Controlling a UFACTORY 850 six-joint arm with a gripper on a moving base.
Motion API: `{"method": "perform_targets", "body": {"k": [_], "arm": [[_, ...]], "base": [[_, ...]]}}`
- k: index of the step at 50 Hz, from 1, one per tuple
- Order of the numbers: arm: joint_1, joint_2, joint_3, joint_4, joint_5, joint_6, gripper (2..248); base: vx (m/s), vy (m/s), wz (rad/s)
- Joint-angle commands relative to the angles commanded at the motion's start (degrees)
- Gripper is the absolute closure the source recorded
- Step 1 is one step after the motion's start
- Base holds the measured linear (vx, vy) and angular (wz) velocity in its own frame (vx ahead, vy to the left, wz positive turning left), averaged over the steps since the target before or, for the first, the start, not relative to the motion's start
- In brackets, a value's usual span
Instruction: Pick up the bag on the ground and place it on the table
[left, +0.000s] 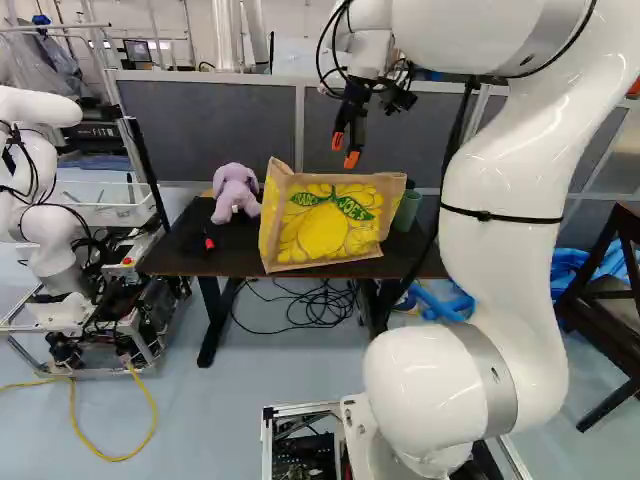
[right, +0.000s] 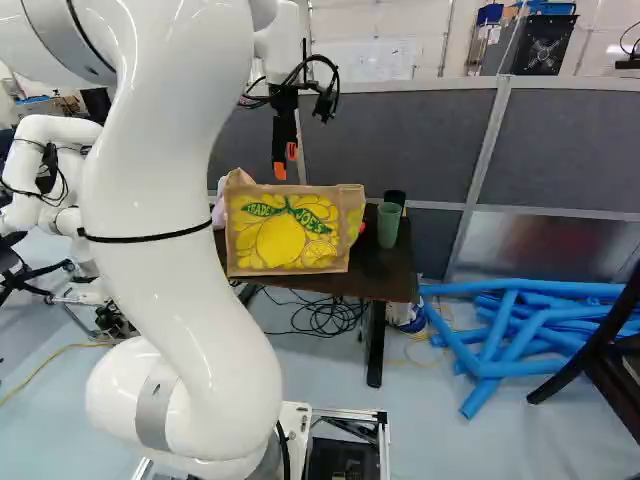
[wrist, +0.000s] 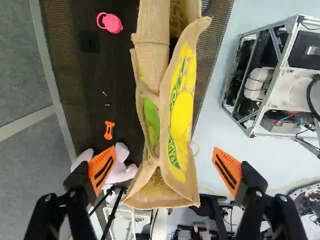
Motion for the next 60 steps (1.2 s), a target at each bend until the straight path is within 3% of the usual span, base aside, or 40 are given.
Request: {"method": "perform_targets", "body": {"k": [60], "arm": [[0.0,0.0,0.0,0.0,0.0,0.0,3]], "base": [[-0.100,-0.003,0.002]]}}
